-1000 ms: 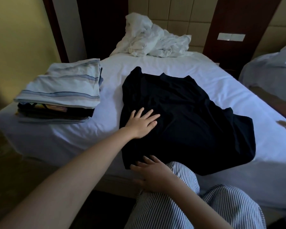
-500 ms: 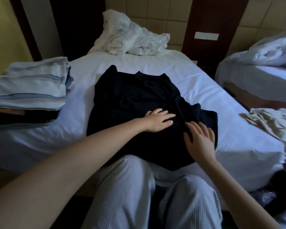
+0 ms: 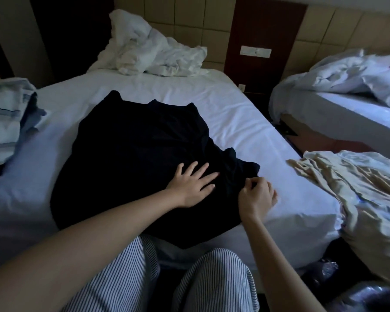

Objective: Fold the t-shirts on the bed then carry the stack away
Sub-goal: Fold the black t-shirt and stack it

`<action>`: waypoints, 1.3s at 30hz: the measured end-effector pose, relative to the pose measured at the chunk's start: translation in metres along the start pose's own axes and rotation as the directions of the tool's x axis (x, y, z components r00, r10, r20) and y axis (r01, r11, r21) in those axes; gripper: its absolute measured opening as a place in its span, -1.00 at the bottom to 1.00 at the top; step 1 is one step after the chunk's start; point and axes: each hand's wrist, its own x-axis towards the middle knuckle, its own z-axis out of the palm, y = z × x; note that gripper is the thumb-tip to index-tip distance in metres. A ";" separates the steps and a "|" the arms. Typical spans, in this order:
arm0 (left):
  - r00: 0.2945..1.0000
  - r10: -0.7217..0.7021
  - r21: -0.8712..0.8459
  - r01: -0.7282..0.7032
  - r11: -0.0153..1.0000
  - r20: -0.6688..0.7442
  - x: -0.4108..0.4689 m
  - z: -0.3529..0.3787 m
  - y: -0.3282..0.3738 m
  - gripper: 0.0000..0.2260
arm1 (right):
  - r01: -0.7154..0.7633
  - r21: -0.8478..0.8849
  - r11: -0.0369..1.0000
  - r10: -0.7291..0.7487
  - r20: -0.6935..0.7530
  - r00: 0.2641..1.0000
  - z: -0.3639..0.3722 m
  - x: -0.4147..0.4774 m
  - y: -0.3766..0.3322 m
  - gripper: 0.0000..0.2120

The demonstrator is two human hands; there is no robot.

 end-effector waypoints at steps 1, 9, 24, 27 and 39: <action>1.000 0.002 -0.024 -0.002 1.000 0.007 0.000 -0.001 0.000 -0.55 | -0.060 0.073 0.995 0.066 -0.078 0.995 -0.004 -0.004 0.005 -0.94; 0.990 -0.072 -0.323 0.031 0.946 -0.117 0.042 -0.044 0.021 -0.75 | 0.020 0.166 0.986 0.008 -0.169 0.986 -0.021 -0.011 0.032 -0.91; 0.978 0.066 -0.592 0.065 0.803 0.196 0.151 -0.078 0.069 -0.88 | -0.042 0.220 0.974 0.055 -0.053 0.997 -0.046 0.000 0.052 -0.69; 0.985 0.156 -0.776 -0.037 0.629 0.079 0.146 -0.088 0.062 -0.72 | -0.067 0.271 0.960 0.073 -0.014 0.997 -0.046 0.007 0.044 -0.64; 0.967 0.241 -0.318 -0.253 0.914 -0.079 0.110 -0.111 0.012 -0.77 | -0.141 0.369 0.919 0.161 -0.023 0.987 -0.039 0.029 0.025 -0.83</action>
